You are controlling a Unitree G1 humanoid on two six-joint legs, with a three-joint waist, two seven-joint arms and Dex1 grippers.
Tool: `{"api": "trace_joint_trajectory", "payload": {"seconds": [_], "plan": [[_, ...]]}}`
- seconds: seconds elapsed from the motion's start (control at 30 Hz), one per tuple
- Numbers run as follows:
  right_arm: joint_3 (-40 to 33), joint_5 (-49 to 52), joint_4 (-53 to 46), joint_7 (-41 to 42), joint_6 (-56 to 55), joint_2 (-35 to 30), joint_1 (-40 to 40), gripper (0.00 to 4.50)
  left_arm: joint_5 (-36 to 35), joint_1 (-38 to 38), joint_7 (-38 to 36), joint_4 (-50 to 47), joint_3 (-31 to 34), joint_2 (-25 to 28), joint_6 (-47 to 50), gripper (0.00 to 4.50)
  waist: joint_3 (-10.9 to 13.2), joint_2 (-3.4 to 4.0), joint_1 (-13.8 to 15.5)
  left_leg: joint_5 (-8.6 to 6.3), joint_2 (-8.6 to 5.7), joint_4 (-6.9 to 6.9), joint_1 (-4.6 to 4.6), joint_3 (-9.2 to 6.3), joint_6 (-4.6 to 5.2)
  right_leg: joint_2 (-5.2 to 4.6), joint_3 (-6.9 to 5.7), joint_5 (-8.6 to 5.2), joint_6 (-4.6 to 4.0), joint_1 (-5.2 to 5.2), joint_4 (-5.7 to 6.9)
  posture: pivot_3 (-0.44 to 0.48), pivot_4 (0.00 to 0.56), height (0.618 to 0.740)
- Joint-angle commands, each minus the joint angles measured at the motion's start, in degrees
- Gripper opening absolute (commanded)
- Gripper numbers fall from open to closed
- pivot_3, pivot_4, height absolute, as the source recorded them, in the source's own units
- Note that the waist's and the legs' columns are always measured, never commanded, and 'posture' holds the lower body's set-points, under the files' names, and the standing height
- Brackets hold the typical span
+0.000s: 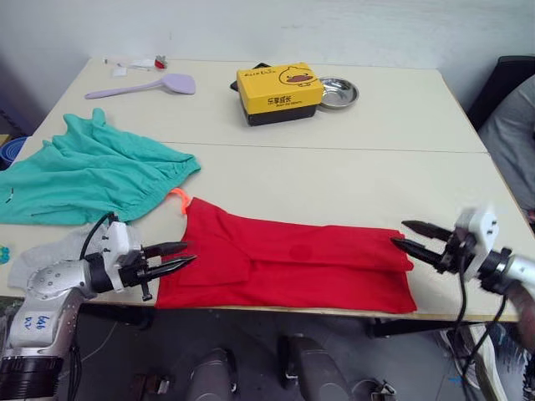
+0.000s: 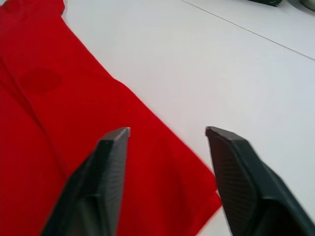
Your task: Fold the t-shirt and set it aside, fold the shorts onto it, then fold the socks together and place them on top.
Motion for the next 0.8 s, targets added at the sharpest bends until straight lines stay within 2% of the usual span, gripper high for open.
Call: {"api": "trace_joint_trajectory", "payload": {"seconds": [0.03,0.1,0.2,0.37,0.4,0.47,0.5,0.8], "plan": [[6.32,-2.53,5.00,6.38,6.05,-4.59,-7.20,4.03,-3.44,-0.27,-1.75,-6.67,-0.71,0.85,2.80,2.83,0.00,0.00,-0.07,0.02,0.00,-0.02,-0.01,0.00,0.04,0.00,0.00,0.00,0.00,-0.01,-0.02,0.000,0.150,0.740],[10.53,-5.55,8.21,8.87,7.26,-5.97,-11.43,4.50,-3.79,-0.51,-1.19,-8.91,-1.59,0.15,3.83,3.47,0.00,0.00,-0.03,0.01,0.01,-0.04,-0.02,0.00,0.06,0.01,0.00,-0.01,-0.02,-0.02,-0.07,0.000,0.150,0.740],[16.51,-10.86,14.54,11.09,7.35,-5.60,-18.05,4.50,-4.12,-0.92,-0.83,-10.49,-1.77,-0.19,4.73,4.36,0.02,0.03,0.01,0.00,0.01,-0.08,-0.10,-0.03,0.05,0.02,-0.02,-0.03,-0.03,-0.07,-0.13,0.000,0.150,0.740],[23.08,-17.15,24.02,13.92,6.07,-2.54,-26.15,4.50,-1.75,-0.85,-1.99,-11.09,-3.44,0.70,4.28,4.36,0.04,0.07,-0.16,-0.04,0.01,-0.01,-0.18,0.03,0.06,0.02,0.01,-0.02,-0.01,-0.14,-0.17,0.000,0.150,0.740],[24.15,-17.81,24.73,15.53,6.10,-2.21,-26.83,4.13,-0.63,-0.85,-2.27,-11.17,-4.12,0.73,3.43,4.40,0.04,0.07,-0.15,-0.05,0.01,-0.01,-0.18,0.03,0.05,0.02,0.01,-0.02,-0.01,-0.14,-0.17,0.000,0.150,0.740],[25.46,-18.80,25.21,17.53,6.50,-1.82,-27.39,3.68,0.23,-0.92,-2.08,-11.42,-4.98,0.21,2.86,4.40,0.05,0.09,-0.07,-0.05,0.01,-0.02,-0.19,0.03,0.04,0.03,0.00,-0.02,-0.01,-0.14,-0.17,0.000,0.150,0.740],[25.80,-19.07,25.09,18.53,6.33,-1.62,-27.45,3.28,-0.13,-0.99,-1.50,-11.69,-5.00,-0.43,3.01,4.40,0.05,0.09,-0.05,-0.06,0.01,-0.01,-0.19,0.02,0.03,0.03,0.00,-0.03,-0.01,-0.14,-0.17,0.000,0.150,0.740],[24.89,-22.13,28.49,17.99,2.71,-0.05,-30.93,0.25,-1.05,0.45,0.60,-12.32,-3.92,-1.63,3.24,4.40,0.06,0.10,-0.18,-0.08,0.03,0.08,-0.19,0.03,0.02,0.02,0.00,-0.01,0.01,-0.13,-0.15,0.000,0.150,0.740]]}}
